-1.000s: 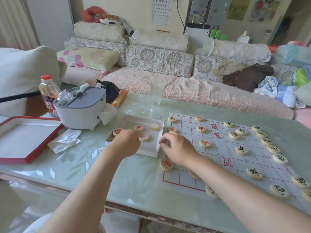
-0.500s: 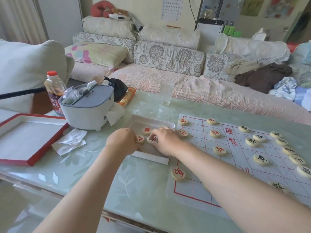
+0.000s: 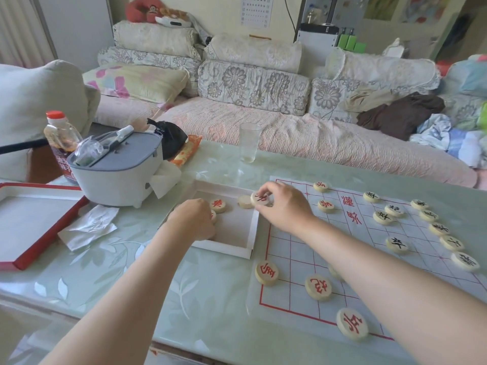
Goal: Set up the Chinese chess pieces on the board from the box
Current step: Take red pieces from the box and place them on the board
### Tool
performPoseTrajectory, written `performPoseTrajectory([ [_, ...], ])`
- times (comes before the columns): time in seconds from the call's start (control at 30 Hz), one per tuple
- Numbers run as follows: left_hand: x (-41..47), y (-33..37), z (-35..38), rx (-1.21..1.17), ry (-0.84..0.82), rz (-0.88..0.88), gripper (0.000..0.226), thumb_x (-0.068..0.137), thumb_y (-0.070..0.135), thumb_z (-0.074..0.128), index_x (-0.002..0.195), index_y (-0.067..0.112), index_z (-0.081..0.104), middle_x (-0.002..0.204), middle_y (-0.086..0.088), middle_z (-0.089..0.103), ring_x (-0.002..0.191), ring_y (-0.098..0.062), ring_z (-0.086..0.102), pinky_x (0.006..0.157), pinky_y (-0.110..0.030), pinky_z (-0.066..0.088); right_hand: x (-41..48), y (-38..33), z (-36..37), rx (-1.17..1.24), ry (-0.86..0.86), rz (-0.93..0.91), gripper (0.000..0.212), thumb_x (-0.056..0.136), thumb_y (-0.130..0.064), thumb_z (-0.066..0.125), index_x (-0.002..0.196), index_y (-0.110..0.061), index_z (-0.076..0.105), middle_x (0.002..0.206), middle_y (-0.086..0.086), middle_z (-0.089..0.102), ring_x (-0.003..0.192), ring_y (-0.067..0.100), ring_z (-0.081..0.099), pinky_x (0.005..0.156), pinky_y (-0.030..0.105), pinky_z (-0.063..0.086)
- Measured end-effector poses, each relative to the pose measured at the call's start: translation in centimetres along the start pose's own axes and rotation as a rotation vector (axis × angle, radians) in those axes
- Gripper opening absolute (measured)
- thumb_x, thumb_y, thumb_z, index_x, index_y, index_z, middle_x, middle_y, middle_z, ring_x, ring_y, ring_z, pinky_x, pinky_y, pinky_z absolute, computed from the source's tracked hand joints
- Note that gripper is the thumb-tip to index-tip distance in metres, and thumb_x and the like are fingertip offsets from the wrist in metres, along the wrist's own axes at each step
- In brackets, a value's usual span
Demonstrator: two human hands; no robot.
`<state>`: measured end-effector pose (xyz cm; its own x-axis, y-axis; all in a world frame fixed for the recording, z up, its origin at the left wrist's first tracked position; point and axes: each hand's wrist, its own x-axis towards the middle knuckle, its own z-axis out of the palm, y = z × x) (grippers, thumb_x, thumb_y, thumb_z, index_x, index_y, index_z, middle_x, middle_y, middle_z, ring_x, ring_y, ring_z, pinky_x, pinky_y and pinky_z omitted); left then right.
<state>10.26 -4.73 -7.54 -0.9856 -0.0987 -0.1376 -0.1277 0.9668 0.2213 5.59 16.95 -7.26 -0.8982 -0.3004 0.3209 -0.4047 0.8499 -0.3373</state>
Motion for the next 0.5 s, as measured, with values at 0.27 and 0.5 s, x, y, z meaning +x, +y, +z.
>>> performPoseTrajectory([
  [0.27, -0.4, 0.0, -0.8, -0.102, -0.086, 0.084, 0.032, 0.091, 0.015, 0.044, 0.107, 0.032, 0.066, 0.111, 0.0, 0.06, 0.096, -0.022, 0.057, 0.084, -0.033, 0.05, -2.6, 3.7, -1.2, -0.092, -0.157, 0.211, 0.022, 0.082, -0.049, 0.058, 0.098, -0.033, 0.06, 0.109, -0.01, 0.068, 0.102, 0.018, 0.061, 0.078, 0.028, 0.042],
  [0.5, -0.1, -0.7, 0.2, -0.24, -0.066, 0.05, 0.035, 0.094, 0.015, 0.041, 0.102, 0.038, 0.067, 0.11, 0.002, 0.06, 0.09, -0.019, 0.059, 0.079, -0.031, 0.053, -2.4, 2.4, 0.2, -0.114, -0.143, 0.179, 0.025, 0.084, -0.048, 0.063, 0.101, -0.03, 0.064, 0.113, -0.007, 0.066, 0.108, 0.019, 0.06, 0.078, 0.028, 0.04],
])
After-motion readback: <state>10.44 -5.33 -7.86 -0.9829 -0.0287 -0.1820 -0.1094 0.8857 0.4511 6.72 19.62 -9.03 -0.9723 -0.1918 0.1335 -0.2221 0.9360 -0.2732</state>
